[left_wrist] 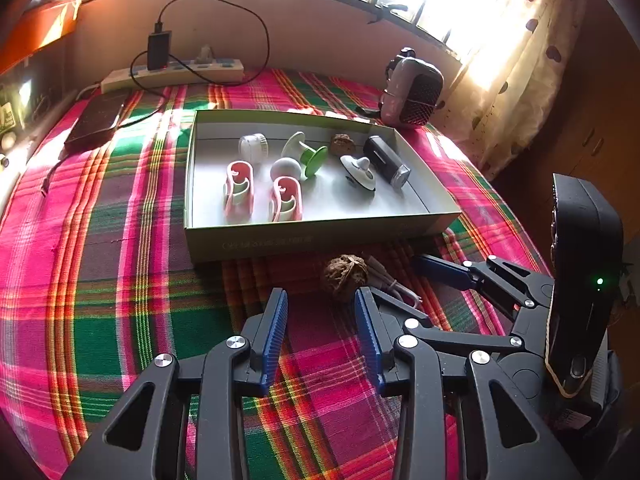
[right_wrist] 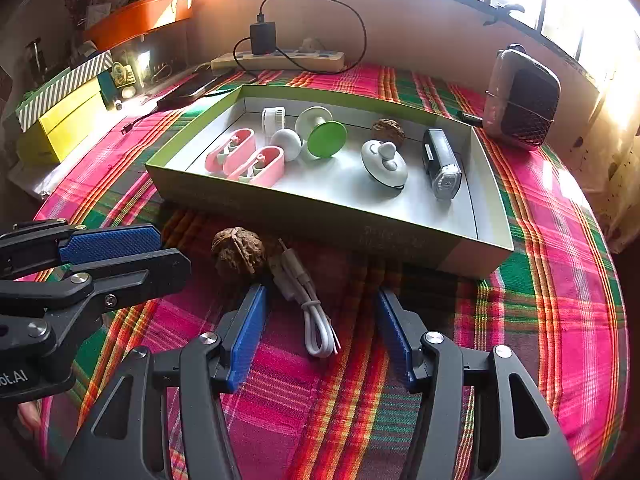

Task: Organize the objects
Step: 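Withdraw both tools from the box toward the walnut and white cable, then grasp the walnut with the left tool while the right tool grasps the white USB cable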

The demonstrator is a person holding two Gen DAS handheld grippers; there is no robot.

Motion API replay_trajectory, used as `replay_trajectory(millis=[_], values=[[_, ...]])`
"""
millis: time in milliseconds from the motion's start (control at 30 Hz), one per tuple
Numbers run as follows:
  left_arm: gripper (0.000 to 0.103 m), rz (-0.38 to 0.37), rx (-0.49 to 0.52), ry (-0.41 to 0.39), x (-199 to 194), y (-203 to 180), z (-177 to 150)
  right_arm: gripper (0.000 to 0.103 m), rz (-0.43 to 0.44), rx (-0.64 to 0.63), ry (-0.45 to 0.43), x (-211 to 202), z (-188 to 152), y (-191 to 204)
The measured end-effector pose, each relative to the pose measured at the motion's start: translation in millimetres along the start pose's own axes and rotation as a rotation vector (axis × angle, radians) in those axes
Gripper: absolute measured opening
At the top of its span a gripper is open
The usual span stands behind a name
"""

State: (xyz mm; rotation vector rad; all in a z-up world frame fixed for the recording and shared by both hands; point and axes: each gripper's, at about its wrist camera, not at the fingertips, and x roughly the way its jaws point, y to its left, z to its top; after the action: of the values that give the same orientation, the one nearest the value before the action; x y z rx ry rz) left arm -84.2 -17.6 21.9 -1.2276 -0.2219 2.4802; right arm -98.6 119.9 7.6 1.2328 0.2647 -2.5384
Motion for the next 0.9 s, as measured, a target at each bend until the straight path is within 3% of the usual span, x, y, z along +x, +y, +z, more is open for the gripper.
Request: replay_trajectory(millis=[433,700,900], values=[[0.034,0.011,0.002,0.026,15.6,-7.7,8.5,0.056,-0.006,0.036,-0.005,1.6,2.6,-20.7],[0.034,0.039,0.015,0.048,27.4,-14.0,11.0,0.041,0.0,0.032,-0.011,-1.3,0.3,-28.7],[0.034,0.059,0.012,0.065,35.3,-16.4,11.7,0.037,0.023,0.03,-0.015,-2.9,-2.5,-32.0]])
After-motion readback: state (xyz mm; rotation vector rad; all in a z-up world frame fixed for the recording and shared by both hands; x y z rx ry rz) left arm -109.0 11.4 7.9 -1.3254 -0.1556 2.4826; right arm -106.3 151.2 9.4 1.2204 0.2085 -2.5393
